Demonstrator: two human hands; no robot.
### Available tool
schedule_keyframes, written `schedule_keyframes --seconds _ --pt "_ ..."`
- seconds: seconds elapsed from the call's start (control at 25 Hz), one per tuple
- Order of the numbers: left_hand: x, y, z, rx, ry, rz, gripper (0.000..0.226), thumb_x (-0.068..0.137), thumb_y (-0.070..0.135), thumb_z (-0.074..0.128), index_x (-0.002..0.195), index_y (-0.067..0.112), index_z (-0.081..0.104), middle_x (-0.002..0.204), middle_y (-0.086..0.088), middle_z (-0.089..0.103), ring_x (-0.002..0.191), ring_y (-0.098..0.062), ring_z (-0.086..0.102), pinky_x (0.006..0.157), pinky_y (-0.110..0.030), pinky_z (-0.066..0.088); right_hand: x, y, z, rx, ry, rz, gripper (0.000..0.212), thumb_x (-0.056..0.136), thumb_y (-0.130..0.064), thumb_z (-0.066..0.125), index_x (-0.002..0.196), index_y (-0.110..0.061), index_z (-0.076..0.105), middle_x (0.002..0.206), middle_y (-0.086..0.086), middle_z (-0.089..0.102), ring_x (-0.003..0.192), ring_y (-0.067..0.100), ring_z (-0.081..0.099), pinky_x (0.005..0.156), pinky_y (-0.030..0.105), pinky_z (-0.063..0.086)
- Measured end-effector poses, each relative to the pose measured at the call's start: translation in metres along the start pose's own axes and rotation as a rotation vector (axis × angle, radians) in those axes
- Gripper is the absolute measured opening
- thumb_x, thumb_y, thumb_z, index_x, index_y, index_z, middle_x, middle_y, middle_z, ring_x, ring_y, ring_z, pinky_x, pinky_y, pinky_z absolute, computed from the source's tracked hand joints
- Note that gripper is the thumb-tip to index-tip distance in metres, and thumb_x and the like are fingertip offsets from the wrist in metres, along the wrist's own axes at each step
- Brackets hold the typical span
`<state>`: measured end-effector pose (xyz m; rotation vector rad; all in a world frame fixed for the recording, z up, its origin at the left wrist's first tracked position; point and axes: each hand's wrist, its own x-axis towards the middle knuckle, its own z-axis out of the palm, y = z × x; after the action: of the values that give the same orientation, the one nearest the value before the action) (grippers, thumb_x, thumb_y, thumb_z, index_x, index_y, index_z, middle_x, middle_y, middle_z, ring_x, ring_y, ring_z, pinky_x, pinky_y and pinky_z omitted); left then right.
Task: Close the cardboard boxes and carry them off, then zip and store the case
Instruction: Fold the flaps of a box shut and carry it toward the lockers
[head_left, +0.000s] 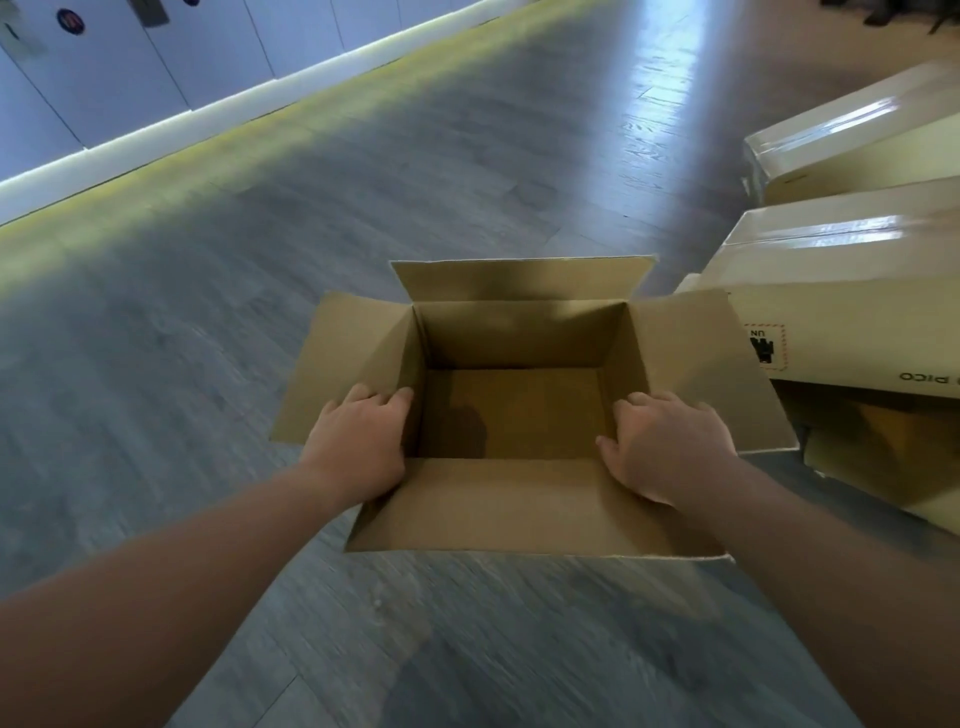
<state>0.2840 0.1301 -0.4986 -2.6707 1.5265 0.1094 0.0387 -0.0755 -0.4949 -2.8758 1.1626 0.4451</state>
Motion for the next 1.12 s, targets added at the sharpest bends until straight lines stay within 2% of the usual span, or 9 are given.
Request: schedule_keyframes --seconds 0.12,0.24,0.4,0.48,0.56,0.72,0.84,0.96,1.12 --pt "-0.003 0.019 0.001 -0.024 0.045 0.139 0.065 0.085 0.03 0.056 0.147 0.022 0.039 0.135 0.0 0.059 0.127 -0.024 0.046 0.098 -0.042 0.043 -0.018 0.014 -0.003 -0.016 -0.013 0.067 0.018 0.093 -0.039 0.048 0.082 -0.026 0.055 0.08 -0.004 0.062 0.07 0.017 0.055 0.057 0.032 0.041" --pt "-0.009 0.037 0.003 0.029 0.065 0.275 0.066 0.082 0.031 0.056 0.146 0.023 0.042 0.14 0.002 0.056 0.129 -0.022 0.045 0.1 -0.042 0.042 -0.024 0.031 -0.001 -0.039 -0.073 0.173 0.019 0.09 -0.034 0.058 0.074 -0.026 0.056 0.068 -0.005 0.06 0.058 0.015 0.057 0.047 0.028 0.037" --pt "-0.002 0.039 0.001 0.102 0.084 0.24 0.07 0.078 0.034 0.06 0.144 0.023 0.043 0.151 0.001 0.043 0.136 -0.021 0.035 0.106 -0.044 0.033 -0.012 0.062 0.001 0.04 0.105 0.23 0.027 0.086 -0.036 0.06 0.108 -0.021 0.06 0.109 0.004 0.061 0.096 0.029 0.061 0.077 0.04 0.054" --pt "0.001 0.036 0.0 0.131 0.059 0.152 0.07 0.08 0.043 0.057 0.145 0.024 0.039 0.16 -0.002 0.029 0.146 -0.023 0.021 0.113 -0.052 0.023 -0.005 0.072 0.006 0.091 0.164 0.23 0.065 0.084 -0.036 0.061 0.144 -0.026 0.036 0.146 0.009 0.042 0.123 0.038 0.049 0.093 0.051 0.047" --pt "0.0 0.032 -0.001 0.155 0.027 0.062 0.069 0.079 0.054 0.054 0.14 0.027 0.038 0.162 -0.01 0.019 0.15 -0.031 0.008 0.114 -0.062 0.017 0.005 0.079 0.008 0.184 0.156 0.25 0.088 0.085 -0.035 0.063 0.156 -0.03 0.01 0.166 -0.001 0.011 0.135 0.038 0.04 0.098 0.054 0.044" --pt "-0.001 0.027 -0.008 0.108 0.03 -0.137 0.07 0.078 0.068 0.058 0.129 0.028 0.034 0.158 -0.024 0.007 0.143 -0.05 0.011 0.104 -0.065 0.031 0.03 0.09 0.011 0.213 0.085 0.307 0.097 0.087 -0.04 0.066 0.16 -0.03 0.003 0.166 -0.02 -0.008 0.141 0.033 0.029 0.101 0.055 0.042" --pt "0.001 0.035 -0.021 0.018 0.084 -0.245 0.062 0.081 0.057 0.06 0.125 0.019 0.037 0.146 -0.029 0.028 0.124 -0.046 0.039 0.09 -0.053 0.044 0.036 0.095 0.016 0.226 0.056 0.327 0.097 0.087 -0.042 0.065 0.16 -0.033 0.003 0.166 -0.021 -0.007 0.143 0.036 0.024 0.104 0.058 0.039" --pt "-0.002 0.051 -0.035 0.14 0.199 -0.176 0.045 0.082 0.044 0.058 0.112 0.014 0.044 0.132 -0.027 0.042 0.11 -0.038 0.047 0.081 -0.045 0.046 0.037 0.099 0.019 0.217 0.059 0.328 0.095 0.089 -0.044 0.064 0.159 -0.035 0.002 0.166 -0.021 -0.009 0.145 0.038 0.021 0.107 0.06 0.036" --pt "-0.016 0.085 -0.05 0.275 0.217 -0.056 0.046 0.083 0.041 0.054 0.116 0.009 0.05 0.144 -0.031 0.032 0.115 -0.039 0.047 0.082 -0.041 0.051 0.028 0.113 0.02 0.226 0.061 0.351 0.09 0.089 -0.046 0.063 0.156 -0.045 0.003 0.169 -0.014 -0.006 0.15 0.038 0.016 0.11 0.065 0.027"
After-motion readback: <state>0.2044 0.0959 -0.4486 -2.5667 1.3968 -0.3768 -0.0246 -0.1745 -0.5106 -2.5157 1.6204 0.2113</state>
